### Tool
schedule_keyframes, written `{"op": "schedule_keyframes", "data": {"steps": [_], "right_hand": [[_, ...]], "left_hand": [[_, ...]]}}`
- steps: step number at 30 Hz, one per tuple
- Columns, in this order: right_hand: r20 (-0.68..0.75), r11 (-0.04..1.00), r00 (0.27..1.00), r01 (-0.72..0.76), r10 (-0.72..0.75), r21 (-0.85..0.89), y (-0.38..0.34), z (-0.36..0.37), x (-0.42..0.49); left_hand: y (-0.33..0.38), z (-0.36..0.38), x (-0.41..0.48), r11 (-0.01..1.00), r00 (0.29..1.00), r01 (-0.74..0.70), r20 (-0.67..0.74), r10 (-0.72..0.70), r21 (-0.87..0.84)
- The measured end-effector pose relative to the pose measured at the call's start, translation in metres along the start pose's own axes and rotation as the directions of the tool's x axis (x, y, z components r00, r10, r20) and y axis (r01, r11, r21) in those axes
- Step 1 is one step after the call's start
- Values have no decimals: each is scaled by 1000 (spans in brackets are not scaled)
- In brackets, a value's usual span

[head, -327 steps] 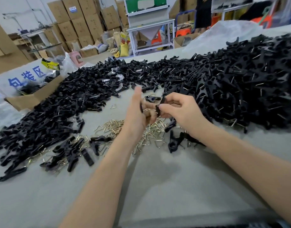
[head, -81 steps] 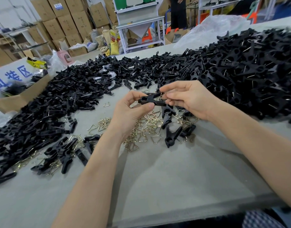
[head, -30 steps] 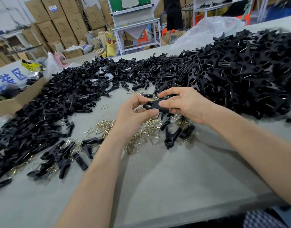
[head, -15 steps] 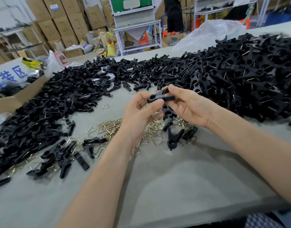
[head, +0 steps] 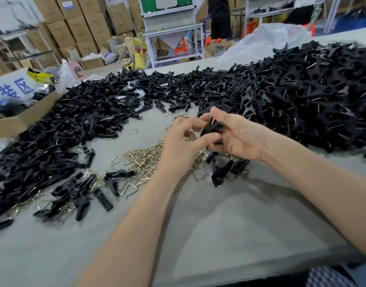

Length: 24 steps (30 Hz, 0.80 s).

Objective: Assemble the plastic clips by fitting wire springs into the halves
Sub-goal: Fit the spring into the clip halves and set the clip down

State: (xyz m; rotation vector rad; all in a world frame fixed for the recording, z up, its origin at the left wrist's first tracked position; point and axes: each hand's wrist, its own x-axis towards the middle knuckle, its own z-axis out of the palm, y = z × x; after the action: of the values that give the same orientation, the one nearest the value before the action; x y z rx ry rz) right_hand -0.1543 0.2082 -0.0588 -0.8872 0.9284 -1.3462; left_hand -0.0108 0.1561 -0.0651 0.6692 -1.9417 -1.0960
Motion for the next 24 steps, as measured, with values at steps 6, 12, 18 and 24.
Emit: {"op": "schedule_keyframes", "data": {"steps": [6, 12, 18, 24], "right_hand": [[-112, 990, 990, -92, 80, -106, -1, 3, 0], [-49, 997, 997, -59, 61, 48, -1, 5, 0], [80, 981, 992, -108, 96, 161, 0, 0, -1], [49, 984, 995, -97, 91, 152, 4, 2, 3]], "left_hand": [[-5, 0, 3, 988, 995, -74, -56, 82, 134], [-6, 1, 4, 985, 985, -109, -120, 126, 135], [-8, 1, 3, 983, 978, -127, -150, 146, 130], [-8, 1, 3, 956, 971, -176, -119, 208, 235]]}}
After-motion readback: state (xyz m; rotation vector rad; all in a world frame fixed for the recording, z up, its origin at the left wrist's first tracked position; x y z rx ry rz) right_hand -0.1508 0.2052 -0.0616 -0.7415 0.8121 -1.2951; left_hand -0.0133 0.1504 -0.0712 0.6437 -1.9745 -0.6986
